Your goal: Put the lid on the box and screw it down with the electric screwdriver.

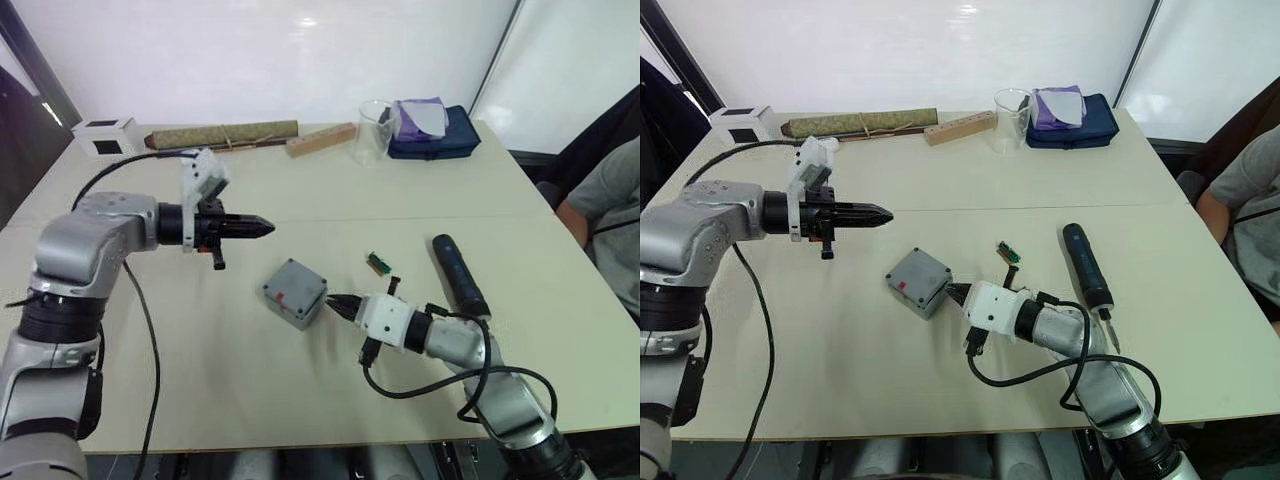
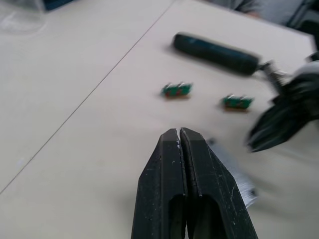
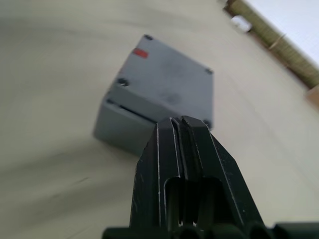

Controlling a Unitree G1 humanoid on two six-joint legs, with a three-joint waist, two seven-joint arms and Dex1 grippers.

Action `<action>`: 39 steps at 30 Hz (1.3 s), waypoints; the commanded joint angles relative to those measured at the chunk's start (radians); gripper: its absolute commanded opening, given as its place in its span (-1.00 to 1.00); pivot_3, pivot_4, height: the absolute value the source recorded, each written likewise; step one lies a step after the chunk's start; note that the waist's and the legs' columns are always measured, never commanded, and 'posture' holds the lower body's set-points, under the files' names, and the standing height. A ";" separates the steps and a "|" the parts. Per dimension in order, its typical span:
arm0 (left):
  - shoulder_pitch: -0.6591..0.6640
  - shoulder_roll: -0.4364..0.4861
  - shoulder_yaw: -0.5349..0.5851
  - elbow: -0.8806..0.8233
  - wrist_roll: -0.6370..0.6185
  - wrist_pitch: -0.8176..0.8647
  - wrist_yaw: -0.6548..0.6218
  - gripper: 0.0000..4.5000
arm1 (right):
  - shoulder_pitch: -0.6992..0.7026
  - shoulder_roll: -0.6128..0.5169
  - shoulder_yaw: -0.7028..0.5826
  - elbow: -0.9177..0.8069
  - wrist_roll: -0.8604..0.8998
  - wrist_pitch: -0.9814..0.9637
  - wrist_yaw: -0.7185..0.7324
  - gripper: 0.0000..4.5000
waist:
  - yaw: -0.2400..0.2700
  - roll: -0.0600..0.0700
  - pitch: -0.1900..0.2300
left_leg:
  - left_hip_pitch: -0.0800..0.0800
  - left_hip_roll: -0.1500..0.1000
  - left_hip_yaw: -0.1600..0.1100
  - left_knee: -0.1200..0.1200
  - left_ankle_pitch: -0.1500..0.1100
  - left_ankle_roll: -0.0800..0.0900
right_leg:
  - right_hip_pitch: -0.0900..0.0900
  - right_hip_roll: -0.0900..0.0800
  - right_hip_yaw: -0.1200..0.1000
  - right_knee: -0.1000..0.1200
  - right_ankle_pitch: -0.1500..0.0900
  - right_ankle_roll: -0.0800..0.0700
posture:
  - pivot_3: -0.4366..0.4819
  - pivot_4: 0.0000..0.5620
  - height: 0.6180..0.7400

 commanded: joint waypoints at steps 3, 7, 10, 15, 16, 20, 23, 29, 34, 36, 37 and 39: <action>0.054 0.016 -0.066 0.035 0.101 -0.150 -0.034 -1.00 | -0.044 0.018 0.010 -0.047 0.034 0.079 -0.003 -0.98 | 0.005 0.000 0.001 | -0.003 0.000 0.000 0.000 0.000 0.000 | -0.002 0.000 0.000 0.000 -0.001 -0.002 | -0.05 -0.47 1.00; 0.074 -0.002 -0.084 0.045 0.121 -0.179 -0.039 -1.00 | -0.057 0.018 0.025 -0.048 0.032 0.114 -0.007 -0.98 | 0.008 -0.001 0.001 | -0.004 0.000 0.000 0.001 0.000 0.000 | -0.002 -0.001 -0.001 0.000 -0.001 -0.002 | -0.05 -0.47 1.00; 0.087 -0.022 -0.094 0.046 0.129 -0.189 -0.038 -1.00 | -0.067 0.013 0.035 -0.045 0.030 0.140 -0.008 -0.98 | 0.007 -0.001 0.001 | -0.003 0.000 0.000 0.001 0.000 0.000 | -0.002 -0.001 -0.001 0.000 -0.001 -0.001 | -0.05 -0.47 1.00; 0.101 -0.046 -0.105 0.019 0.125 -0.176 -0.041 -1.00 | -0.069 0.011 0.036 -0.049 0.033 0.151 -0.016 -0.98 | 0.004 -0.001 0.001 | -0.003 0.000 0.000 0.001 0.000 0.000 | -0.002 -0.001 -0.001 0.000 0.000 0.000 | -0.05 -0.47 1.00; 0.104 -0.050 -0.110 0.017 0.129 -0.179 -0.041 -1.00 | -0.070 0.012 0.037 -0.049 0.034 0.152 -0.018 -0.98 | 0.004 -0.001 0.001 | -0.003 0.000 0.000 0.001 0.000 0.000 | -0.002 -0.001 -0.001 0.000 0.000 0.000 | -0.05 -0.47 1.00; 0.099 -0.066 -0.114 0.013 0.133 -0.176 -0.039 -1.00 | -0.075 0.015 0.042 -0.046 0.035 0.157 -0.023 -0.98 | 0.005 -0.001 0.001 | -0.003 0.000 0.000 0.001 0.000 0.000 | -0.002 -0.001 -0.001 0.000 0.001 0.001 | -0.05 -0.47 1.00; 0.097 -0.068 -0.115 0.008 0.135 -0.171 -0.044 -1.00 | -0.078 0.017 0.045 -0.038 0.035 0.156 -0.024 -0.98 | 0.005 -0.001 0.001 | -0.003 0.000 0.000 0.001 0.000 0.000 | -0.002 -0.001 -0.001 0.000 0.001 0.001 | -0.05 -0.47 1.00; 0.103 -0.065 -0.116 -0.011 0.132 -0.160 -0.053 -1.00 | -0.091 0.020 0.055 -0.028 0.039 0.157 -0.029 -0.98 | 0.005 -0.001 0.001 | -0.004 0.000 0.000 0.001 0.000 0.000 | -0.002 -0.001 -0.001 0.000 0.001 0.001 | -0.05 -0.47 1.00; 0.111 -0.069 -0.115 -0.011 0.138 -0.163 -0.049 -1.00 | -0.096 0.024 0.065 -0.020 0.043 0.156 -0.032 -0.98 | 0.005 -0.001 0.001 | -0.004 0.000 0.000 0.001 0.000 0.000 | -0.002 -0.001 -0.001 0.000 0.001 0.001 | -0.05 -0.47 1.00; 0.112 -0.070 -0.115 -0.010 0.139 -0.164 -0.048 -1.00 | -0.099 0.025 0.069 -0.017 0.045 0.157 -0.030 -0.98 | 0.005 -0.001 0.001 | -0.003 0.000 0.000 0.001 0.000 0.000 | -0.002 -0.001 -0.001 0.000 0.001 0.001 | -0.05 -0.47 1.00; 0.111 -0.071 -0.114 -0.012 0.139 -0.164 -0.048 -1.00 | -0.104 0.027 0.072 -0.015 0.046 0.158 -0.028 -0.98 | 0.005 -0.001 0.001 | -0.003 0.000 0.000 0.001 0.000 0.000 | -0.002 -0.001 -0.001 0.000 0.001 0.001 | -0.05 -0.47 1.00; 0.111 -0.072 -0.113 -0.015 0.139 -0.164 -0.049 -1.00 | -0.108 0.028 0.076 -0.013 0.049 0.159 -0.026 -0.98 | 0.005 -0.001 0.001 | -0.003 0.000 0.000 0.001 0.000 0.000 | -0.002 -0.001 -0.001 0.000 0.001 0.001 | -0.05 -0.47 1.00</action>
